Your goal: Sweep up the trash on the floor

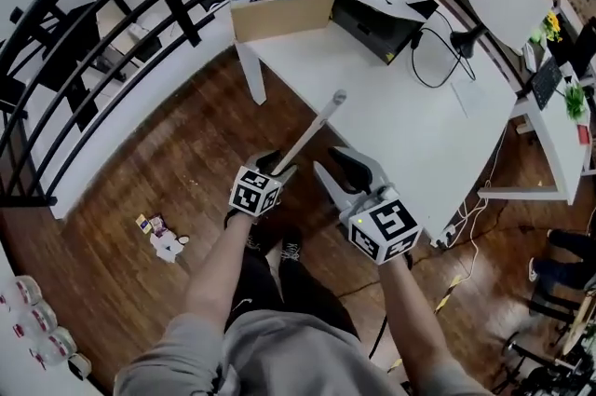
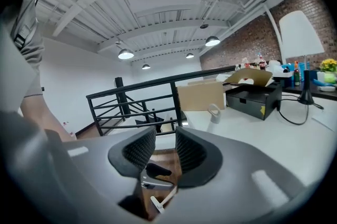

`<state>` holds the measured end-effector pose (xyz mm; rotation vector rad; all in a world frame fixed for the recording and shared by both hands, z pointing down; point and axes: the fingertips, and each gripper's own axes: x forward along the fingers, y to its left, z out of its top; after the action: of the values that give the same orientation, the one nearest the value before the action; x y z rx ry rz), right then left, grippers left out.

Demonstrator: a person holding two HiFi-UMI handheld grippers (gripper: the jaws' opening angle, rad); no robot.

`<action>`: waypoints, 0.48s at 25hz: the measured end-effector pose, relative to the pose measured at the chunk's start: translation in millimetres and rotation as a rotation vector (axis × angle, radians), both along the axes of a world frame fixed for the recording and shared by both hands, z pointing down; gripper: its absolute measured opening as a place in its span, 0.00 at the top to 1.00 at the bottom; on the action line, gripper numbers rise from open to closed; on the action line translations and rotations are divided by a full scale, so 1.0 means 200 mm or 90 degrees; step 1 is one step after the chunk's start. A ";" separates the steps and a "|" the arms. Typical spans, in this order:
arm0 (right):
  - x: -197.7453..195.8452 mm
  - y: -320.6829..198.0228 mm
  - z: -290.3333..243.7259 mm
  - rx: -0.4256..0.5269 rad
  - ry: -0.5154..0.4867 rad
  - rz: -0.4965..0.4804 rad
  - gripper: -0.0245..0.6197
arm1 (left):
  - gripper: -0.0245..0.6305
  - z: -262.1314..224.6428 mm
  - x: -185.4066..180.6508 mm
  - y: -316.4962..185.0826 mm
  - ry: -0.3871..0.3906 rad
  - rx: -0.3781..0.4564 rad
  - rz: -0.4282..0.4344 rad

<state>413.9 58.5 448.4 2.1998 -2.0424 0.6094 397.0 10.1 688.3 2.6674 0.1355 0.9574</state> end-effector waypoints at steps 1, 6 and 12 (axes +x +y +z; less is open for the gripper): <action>-0.04 -0.04 -0.03 0.010 0.000 -0.018 0.79 | 0.63 -0.08 -0.06 -0.04 0.015 0.008 -0.021; -0.32 -0.23 -0.17 0.046 -0.002 -0.109 0.85 | 0.83 -0.52 -0.42 -0.20 0.113 0.032 -0.126; -0.87 -0.54 -0.30 0.076 0.006 -0.242 0.96 | 0.93 -1.03 -0.96 -0.46 0.205 0.099 -0.235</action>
<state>240.9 -49.3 387.8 1.7832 -2.4571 0.4429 204.8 -81.9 481.3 2.8262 -0.3654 0.4379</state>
